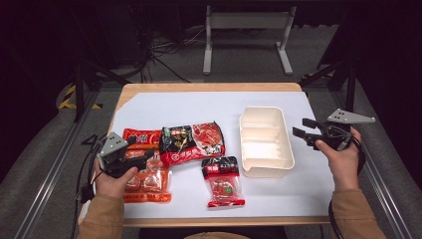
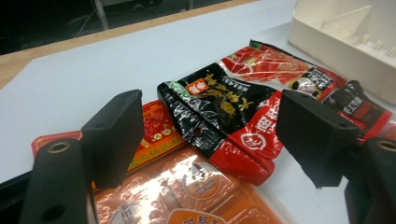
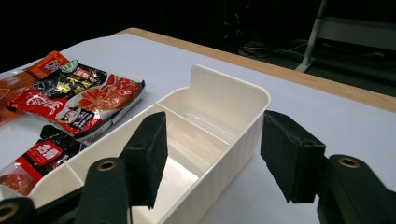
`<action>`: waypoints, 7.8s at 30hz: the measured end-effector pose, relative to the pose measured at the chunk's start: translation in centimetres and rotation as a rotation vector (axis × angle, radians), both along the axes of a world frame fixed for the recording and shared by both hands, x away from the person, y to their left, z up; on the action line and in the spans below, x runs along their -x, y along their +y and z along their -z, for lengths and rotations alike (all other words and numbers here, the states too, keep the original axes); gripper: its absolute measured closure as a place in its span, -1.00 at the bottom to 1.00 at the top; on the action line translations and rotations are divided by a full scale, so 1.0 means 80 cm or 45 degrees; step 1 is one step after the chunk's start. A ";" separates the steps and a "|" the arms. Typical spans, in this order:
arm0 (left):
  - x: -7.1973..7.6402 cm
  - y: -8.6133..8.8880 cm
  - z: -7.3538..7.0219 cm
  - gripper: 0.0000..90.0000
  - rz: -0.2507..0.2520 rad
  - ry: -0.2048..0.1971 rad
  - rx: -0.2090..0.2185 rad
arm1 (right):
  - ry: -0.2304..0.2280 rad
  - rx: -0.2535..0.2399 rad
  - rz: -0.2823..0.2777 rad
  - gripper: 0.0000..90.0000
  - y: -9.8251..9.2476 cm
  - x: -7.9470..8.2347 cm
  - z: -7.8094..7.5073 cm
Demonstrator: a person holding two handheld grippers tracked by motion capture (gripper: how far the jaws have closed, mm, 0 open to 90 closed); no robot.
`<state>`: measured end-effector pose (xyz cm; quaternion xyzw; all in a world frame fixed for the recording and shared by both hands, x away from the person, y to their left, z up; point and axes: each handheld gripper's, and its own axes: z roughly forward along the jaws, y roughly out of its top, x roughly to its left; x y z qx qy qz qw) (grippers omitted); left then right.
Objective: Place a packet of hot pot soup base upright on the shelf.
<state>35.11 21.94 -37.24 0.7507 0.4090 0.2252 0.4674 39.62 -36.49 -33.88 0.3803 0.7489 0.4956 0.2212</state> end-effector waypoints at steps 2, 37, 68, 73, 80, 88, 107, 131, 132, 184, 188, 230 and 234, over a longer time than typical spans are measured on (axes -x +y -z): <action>0.001 -0.003 -0.001 -0.46 0.007 -0.010 -0.005 | 0.006 -0.002 -0.003 -0.08 0.001 -0.001 0.002; -0.015 -0.063 0.046 -0.57 0.008 0.200 -0.056 | 0.044 -0.040 -0.068 -0.20 0.017 -0.010 0.016; -0.044 -0.073 0.076 -0.23 -0.017 0.398 -0.013 | 0.033 -0.016 -0.082 -0.22 0.023 -0.010 0.018; -0.044 -0.079 0.078 -0.06 -0.034 0.373 -0.030 | 0.029 0.001 -0.090 -0.23 0.025 -0.011 0.019; -0.043 -0.087 0.088 0.24 -0.044 0.384 -0.022 | 0.034 0.008 -0.104 -0.23 0.031 -0.010 0.020; -0.043 -0.089 0.088 0.50 -0.056 0.419 -0.019 | 0.028 0.020 -0.113 -0.23 0.033 -0.010 0.020; -0.062 -0.077 0.051 0.96 -0.112 0.307 0.106 | 0.011 0.014 -0.103 -0.23 0.028 -0.008 0.017; -0.033 -0.072 -0.058 0.98 0.050 -0.038 0.086 | -0.012 -0.009 -0.134 -0.13 0.031 -0.003 0.009; -0.030 -0.070 -0.062 0.98 0.059 -0.053 0.082 | -0.011 -0.010 -0.137 -0.12 0.032 -0.002 0.009; 0.034 -0.097 -0.128 1.00 0.513 -0.261 0.011 | -0.089 -0.061 -0.738 -0.24 0.220 -0.008 -0.058; 0.037 -0.102 -0.128 1.00 0.544 -0.264 0.009 | -0.078 -0.059 -0.752 -0.27 0.227 -0.012 -0.053; 0.044 -0.111 -0.126 1.00 0.632 -0.296 0.088 | 0.007 -0.091 -0.992 0.38 0.254 -0.011 -0.033; 0.044 -0.110 -0.127 1.00 0.629 -0.306 0.091 | 0.011 -0.091 -0.988 0.43 0.254 -0.011 -0.035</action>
